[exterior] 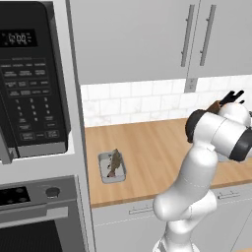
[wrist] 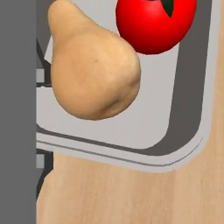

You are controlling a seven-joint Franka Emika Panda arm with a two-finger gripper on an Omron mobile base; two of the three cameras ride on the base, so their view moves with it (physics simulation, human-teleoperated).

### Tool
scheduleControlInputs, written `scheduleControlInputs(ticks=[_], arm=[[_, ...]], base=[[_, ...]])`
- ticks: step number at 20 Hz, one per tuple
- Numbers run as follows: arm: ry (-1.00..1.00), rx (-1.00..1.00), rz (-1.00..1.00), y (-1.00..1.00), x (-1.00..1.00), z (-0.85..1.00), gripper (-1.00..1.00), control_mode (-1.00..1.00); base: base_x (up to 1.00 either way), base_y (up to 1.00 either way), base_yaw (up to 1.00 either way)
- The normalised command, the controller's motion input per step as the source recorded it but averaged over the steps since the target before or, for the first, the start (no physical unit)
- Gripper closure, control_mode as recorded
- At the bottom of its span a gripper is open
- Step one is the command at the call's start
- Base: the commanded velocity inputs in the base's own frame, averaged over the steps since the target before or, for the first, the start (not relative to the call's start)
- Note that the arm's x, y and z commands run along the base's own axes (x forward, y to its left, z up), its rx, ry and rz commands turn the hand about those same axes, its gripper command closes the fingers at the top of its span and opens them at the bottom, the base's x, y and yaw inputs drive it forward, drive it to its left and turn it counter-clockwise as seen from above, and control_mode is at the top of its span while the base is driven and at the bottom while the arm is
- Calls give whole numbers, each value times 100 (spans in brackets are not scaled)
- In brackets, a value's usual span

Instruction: Take the meat container that has the fish and place it on the second highest rack of the freezer. Then take the vegetable container that has the tomato and squash and place it on the highest rack of the freezer.

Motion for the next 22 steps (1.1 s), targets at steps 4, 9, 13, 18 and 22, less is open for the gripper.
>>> scheduleControlInputs(ticks=[4, 9, 13, 18, 22], arm=[[-29, 0, 0, 20, -15, -41, 100, -100], [-2, 0, -2, 21, -5, 16, 100, -100], [0, -2, 0, 26, -15, 72, 100, -100], [-1, -9, 0, 57, -25, 68, 100, -100], [-12, -10, -1, 79, -27, 27, 100, -100]], base=[[0, 0, 0], [0, 0, 0], [0, 0, 0], [0, 0, 0], [0, 0, 0]])
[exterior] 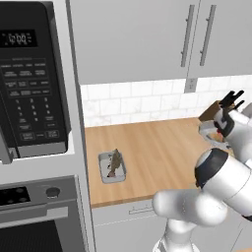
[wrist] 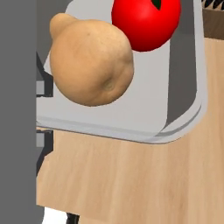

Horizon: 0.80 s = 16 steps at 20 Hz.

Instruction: Take the meat container that has the fish and place it on the second highest rack of the freezer. Then take the vegetable container that has the tomato and squash and place it on the highest rack of the freezer.

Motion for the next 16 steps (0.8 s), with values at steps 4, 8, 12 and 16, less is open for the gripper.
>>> scheduleControlInputs(ticks=[4, 8, 12, 16], arm=[[-12, -7, -8, 77, -31, 18, 100, -100], [-1, 0, -10, 69, -19, 47, 100, -100], [0, 0, -6, 73, -20, 50, 100, -100], [0, 6, -5, 68, -9, 46, 100, -100]], base=[[0, 0, 0], [0, 0, 0], [0, 0, 0], [0, 0, 0]])
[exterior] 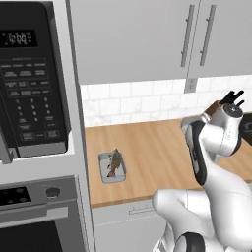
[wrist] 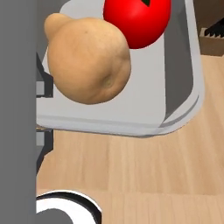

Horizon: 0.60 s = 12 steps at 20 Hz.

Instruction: Take the meat container that has the fish and place it on the second highest rack of the freezer. Then take the vegetable container that has the tomato and squash and place it on the highest rack of the freezer.

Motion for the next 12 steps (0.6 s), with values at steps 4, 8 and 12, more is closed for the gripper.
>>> scheduleControlInputs(ticks=[4, 8, 12], arm=[[0, 13, -3, 66, 0, 44, 100, -100], [0, 12, 0, 46, -17, 28, 100, -100], [0, 5, 3, 55, -51, 1, 100, -100]], base=[[0, 0, 0], [0, 0, 0], [0, 0, 0]])
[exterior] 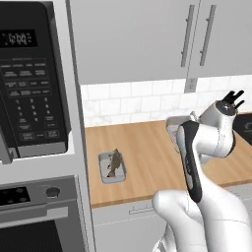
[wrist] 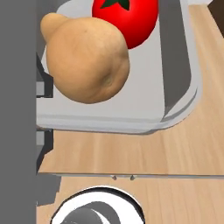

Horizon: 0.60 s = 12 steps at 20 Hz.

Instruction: Take the meat container that has the fish and place it on the second highest rack of the freezer. Then take the vegetable container that has the tomato and squash and place it on the highest rack of the freezer.

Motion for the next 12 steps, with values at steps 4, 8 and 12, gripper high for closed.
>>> scheduleControlInputs(ticks=[4, 8, 12], arm=[[-1, -2, 1, 62, -54, 0, 100, -100], [-8, -4, 0, 23, -53, 16, 100, -100], [-12, -3, 0, 4, -33, 21, 100, -100]], base=[[0, 0, 0], [0, 0, 0], [0, 0, 0]])
